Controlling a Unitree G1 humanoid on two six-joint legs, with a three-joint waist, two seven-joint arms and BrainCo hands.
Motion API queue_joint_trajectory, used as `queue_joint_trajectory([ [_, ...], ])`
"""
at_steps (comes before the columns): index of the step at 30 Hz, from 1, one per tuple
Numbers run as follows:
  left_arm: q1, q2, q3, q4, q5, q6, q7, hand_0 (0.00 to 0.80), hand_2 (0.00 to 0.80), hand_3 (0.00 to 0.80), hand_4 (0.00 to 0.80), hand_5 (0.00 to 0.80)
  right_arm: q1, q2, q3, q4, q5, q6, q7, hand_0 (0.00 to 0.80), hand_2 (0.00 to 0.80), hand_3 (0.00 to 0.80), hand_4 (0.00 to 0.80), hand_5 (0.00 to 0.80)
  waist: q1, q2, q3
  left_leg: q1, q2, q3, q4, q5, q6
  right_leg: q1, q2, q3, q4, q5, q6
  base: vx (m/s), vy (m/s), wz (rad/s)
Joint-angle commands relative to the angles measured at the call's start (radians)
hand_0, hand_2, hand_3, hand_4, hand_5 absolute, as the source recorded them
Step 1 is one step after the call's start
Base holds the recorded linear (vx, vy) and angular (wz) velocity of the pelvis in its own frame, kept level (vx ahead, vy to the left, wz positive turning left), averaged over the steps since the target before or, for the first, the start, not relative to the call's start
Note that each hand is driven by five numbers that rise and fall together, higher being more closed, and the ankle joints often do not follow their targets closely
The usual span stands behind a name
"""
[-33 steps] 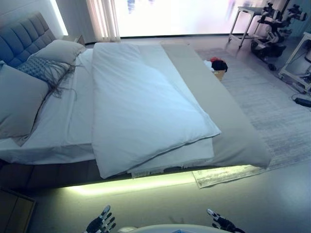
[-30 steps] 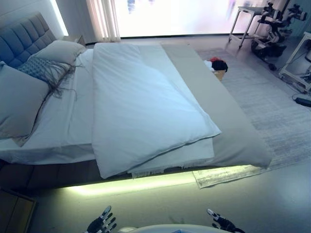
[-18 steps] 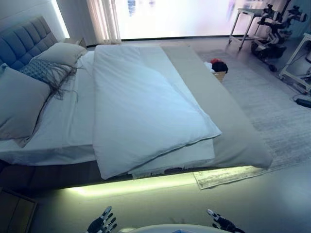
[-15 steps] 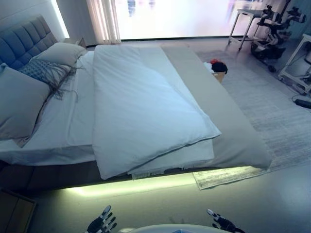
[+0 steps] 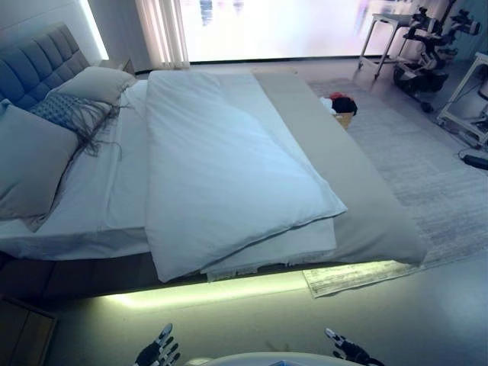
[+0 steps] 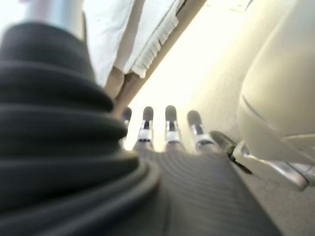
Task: Make the bed neatly
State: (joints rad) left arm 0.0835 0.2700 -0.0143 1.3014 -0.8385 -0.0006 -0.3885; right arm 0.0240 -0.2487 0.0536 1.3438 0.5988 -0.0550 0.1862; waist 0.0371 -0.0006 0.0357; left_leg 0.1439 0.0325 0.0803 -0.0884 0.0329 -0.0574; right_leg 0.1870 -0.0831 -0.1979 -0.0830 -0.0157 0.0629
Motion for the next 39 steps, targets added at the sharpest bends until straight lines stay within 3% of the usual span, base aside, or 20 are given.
queue_joint_trajectory([
  [1, -0.102, -0.024, 0.052, 0.074, 0.017, -0.007, 0.017, 0.000, 0.000, 0.000, 0.000, 0.000, -0.119, -0.005, 0.001, 0.059, 0.051, -0.004, -0.004, 0.000, 0.000, 0.000, 0.000, 0.000, -0.010, -0.013, 0.075, -0.009, -0.054, 0.054, 0.154, -0.106, 0.053, -0.061, 0.022, 0.002, 0.132, -0.022, -0.011, 0.013, -0.101, 0.01],
  [3, -0.109, -0.027, 0.059, 0.070, -0.013, -0.017, 0.004, 0.000, 0.000, 0.000, 0.000, 0.000, -0.119, -0.013, -0.004, 0.050, 0.043, -0.008, -0.003, 0.000, 0.000, 0.000, 0.000, 0.000, -0.005, -0.025, 0.107, -0.096, -0.044, 0.049, 0.330, -0.086, 0.026, -0.070, 0.013, -0.005, 0.150, -0.026, -0.030, 0.003, -0.069, 0.05],
  [4, -0.110, -0.032, 0.066, 0.063, -0.043, -0.022, -0.009, 0.000, 0.000, 0.000, 0.000, 0.000, -0.117, -0.023, -0.003, 0.042, 0.010, -0.006, -0.015, 0.000, 0.000, 0.000, 0.000, 0.000, 0.001, -0.024, 0.131, -0.169, -0.023, 0.043, 0.418, -0.021, -0.001, -0.071, 0.011, -0.005, 0.162, -0.033, -0.044, 0.048, 0.027, 0.09],
  [5, -0.111, -0.037, 0.073, 0.055, -0.072, -0.027, -0.018, 0.000, 0.000, 0.000, 0.000, 0.000, -0.116, -0.032, -0.001, 0.038, -0.017, 0.003, -0.032, 0.000, 0.000, 0.000, 0.000, 0.000, 0.004, -0.016, 0.145, -0.212, 0.006, 0.044, 0.419, 0.029, -0.021, -0.072, 0.014, -0.003, 0.175, -0.041, -0.049, 0.105, 0.089, 0.04],
  [7, -0.108, -0.043, 0.077, 0.050, -0.105, -0.034, -0.046, 0.000, 0.000, 0.000, 0.000, 0.000, -0.116, -0.047, -0.008, 0.051, -0.014, 0.001, -0.037, 0.000, 0.000, 0.000, 0.000, 0.000, 0.008, -0.007, 0.161, -0.226, 0.059, 0.071, 0.340, 0.069, -0.037, -0.059, 0.012, -0.002, 0.180, -0.055, -0.046, 0.211, 0.158, -0.08],
  [8, -0.103, -0.045, 0.081, 0.048, -0.115, -0.038, -0.056, 0.000, 0.000, 0.000, 0.000, 0.000, -0.111, -0.054, -0.015, 0.056, -0.011, 0.003, -0.037, 0.000, 0.000, 0.000, 0.000, 0.000, 0.011, 0.004, 0.163, -0.226, 0.096, 0.080, 0.254, 0.119, -0.052, -0.045, 0.017, -0.005, 0.175, -0.065, -0.042, 0.302, 0.193, -0.05],
  [10, -0.100, -0.044, 0.088, 0.051, -0.126, -0.042, -0.063, 0.000, 0.000, 0.000, 0.000, 0.000, -0.100, -0.059, -0.022, 0.061, -0.006, 0.006, -0.035, 0.000, 0.000, 0.000, 0.000, 0.000, 0.023, 0.014, 0.168, -0.247, 0.138, 0.069, 0.127, 0.214, -0.073, -0.005, 0.025, 0.004, 0.160, -0.085, -0.039, 0.367, 0.197, 0.00],
  [12, -0.094, -0.046, 0.093, 0.054, -0.114, -0.048, -0.073, 0.000, 0.000, 0.000, 0.000, 0.000, -0.082, -0.064, -0.029, 0.068, 0.027, 0.006, -0.038, 0.000, 0.000, 0.000, 0.000, 0.000, 0.039, 0.014, 0.169, -0.278, 0.163, 0.056, 0.027, 0.250, -0.087, 0.043, 0.020, 0.017, 0.150, -0.109, -0.035, 0.408, 0.207, 0.05],
  [14, -0.088, -0.053, 0.097, 0.050, -0.080, -0.050, -0.061, 0.000, 0.000, 0.000, 0.000, 0.000, -0.060, -0.066, -0.054, 0.070, 0.084, -0.010, -0.033, 0.000, 0.000, 0.000, 0.000, 0.000, 0.044, 0.017, 0.161, -0.298, 0.181, 0.092, 0.018, 0.231, -0.090, 0.083, -0.003, 0.010, 0.154, -0.140, -0.020, 0.401, 0.262, 0.15],
  [16, -0.084, -0.051, 0.111, 0.058, -0.056, -0.045, -0.072, 0.000, 0.000, 0.000, 0.000, 0.000, -0.054, -0.058, -0.086, 0.075, 0.115, -0.034, -0.033, 0.000, 0.000, 0.000, 0.000, 0.000, 0.045, 0.012, 0.148, -0.281, 0.173, 0.125, 0.028, 0.180, -0.072, 0.105, -0.043, 0.003, 0.165, -0.149, 0.009, 0.372, 0.294, 0.03],
  [18, -0.079, -0.036, 0.121, 0.062, -0.039, -0.039, -0.073, 0.000, 0.000, 0.000, 0.000, 0.000, -0.046, -0.049, -0.114, 0.068, 0.116, -0.043, 0.001, 0.000, 0.000, 0.000, 0.000, 0.000, 0.046, 0.003, 0.135, -0.278, 0.162, 0.134, 0.088, 0.140, -0.059, 0.106, -0.087, -0.009, 0.191, -0.144, 0.040, 0.359, 0.300, -0.53],
  [21, -0.093, -0.011, 0.133, 0.061, -0.029, -0.032, -0.079, 0.000, 0.000, 0.000, 0.000, 0.000, -0.034, -0.043, -0.132, 0.060, 0.088, -0.043, 0.034, 0.000, 0.000, 0.000, 0.000, 0.000, 0.045, -0.011, 0.119, -0.303, 0.153, 0.154, 0.194, 0.093, -0.039, 0.107, -0.135, -0.020, 0.225, -0.130, 0.061, 0.354, 0.278, -0.51],
  [24, -0.113, 0.009, 0.118, 0.051, -0.021, -0.022, -0.067, 0.000, 0.000, 0.000, 0.000, 0.000, -0.042, -0.038, -0.134, 0.058, 0.101, -0.041, 0.061, 0.000, 0.000, 0.000, 0.000, 0.000, 0.045, -0.028, 0.097, -0.312, 0.120, 0.157, 0.243, 0.043, -0.002, 0.122, -0.157, 0.010, 0.234, -0.112, 0.070, 0.297, 0.231, -0.08],
  [25, -0.118, 0.014, 0.115, 0.050, -0.018, -0.017, -0.065, 0.000, 0.000, 0.000, 0.000, 0.000, -0.044, -0.037, -0.134, 0.056, 0.106, -0.040, 0.066, 0.000, 0.000, 0.000, 0.000, 0.000, 0.044, -0.032, 0.091, -0.315, 0.109, 0.157, 0.248, 0.033, 0.007, 0.123, -0.161, 0.020, 0.244, -0.100, 0.073, 0.270, 0.245, -0.03],
  [26, -0.128, 0.021, 0.103, 0.049, -0.017, -0.011, -0.064, 0.000, 0.000, 0.000, 0.000, 0.000, -0.043, -0.035, -0.135, 0.049, 0.112, -0.040, 0.069, 0.000, 0.000, 0.000, 0.000, 0.000, 0.042, -0.039, 0.081, -0.317, 0.078, 0.158, 0.255, 0.012, 0.029, 0.115, -0.181, 0.036, 0.296, -0.038, 0.080, 0.255, 0.250, -0.11],
  [28, -0.135, 0.026, 0.090, 0.046, -0.011, -0.012, -0.061, 0.000, 0.000, 0.000, 0.000, 0.000, -0.040, -0.035, -0.137, 0.042, 0.111, -0.037, 0.063, 0.000, 0.000, 0.000, 0.000, 0.000, 0.030, -0.037, 0.077, -0.297, 0.053, 0.174, 0.259, -0.016, 0.058, 0.043, -0.219, 0.050, 0.422, 0.058, 0.080, 0.284, 0.268, -0.08],
  [30, -0.141, 0.034, 0.085, 0.045, -0.007, -0.005, -0.057, 0.000, 0.000, 0.000, 0.000, 0.000, -0.037, -0.037, -0.131, 0.041, 0.112, -0.034, 0.063, 0.000, 0.000, 0.000, 0.000, 0.000, 0.009, -0.031, 0.082, -0.262, 0.045, 0.184, 0.249, -0.030, 0.069, -0.036, -0.210, 0.063, 0.463, 0.062, 0.067, 0.270, 0.175, 0.06],
  [33, -0.167, 0.034, 0.061, 0.044, -0.026, -0.012, -0.046, 0.000, 0.000, 0.000, 0.000, 0.000, -0.047, -0.040, -0.113, 0.053, 0.144, -0.032, 0.076, 0.000, 0.000, 0.000, 0.000, 0.000, -0.032, -0.013, 0.105, -0.168, 0.044, 0.184, 0.186, -0.033, 0.059, -0.197, -0.145, 0.043, 0.341, 0.032, 0.042, 0.234, -0.003, -0.03],
  [36, -0.196, 0.038, 0.043, 0.020, -0.044, -0.023, -0.047, 0.000, 0.000, 0.000, 0.000, 0.000, -0.079, -0.042, -0.112, 0.033, 0.177, -0.015, 0.076, 0.000, 0.000, 0.000, 0.000, 0.000, -0.066, -0.029, 0.140, -0.132, 0.025, 0.171, 0.174, -0.088, 0.045, -0.360, -0.155, 0.051, 0.141, 0.184, 0.078, 0.138, -0.195, 0.04],
  [39, -0.214, 0.035, 0.027, -0.002, -0.018, -0.017, -0.042, 0.000, 0.000, 0.000, 0.000, 0.000, -0.108, -0.044, -0.108, 0.031, 0.158, 0.005, 0.057, 0.000, 0.000, 0.000, 0.000, 0.000, -0.078, -0.031, 0.162, -0.112, 0.038, 0.167, 0.190, -0.139, 0.044, -0.398, -0.153, 0.054, 0.094, 0.199, 0.087, 0.189, -0.236, 0.34],
])
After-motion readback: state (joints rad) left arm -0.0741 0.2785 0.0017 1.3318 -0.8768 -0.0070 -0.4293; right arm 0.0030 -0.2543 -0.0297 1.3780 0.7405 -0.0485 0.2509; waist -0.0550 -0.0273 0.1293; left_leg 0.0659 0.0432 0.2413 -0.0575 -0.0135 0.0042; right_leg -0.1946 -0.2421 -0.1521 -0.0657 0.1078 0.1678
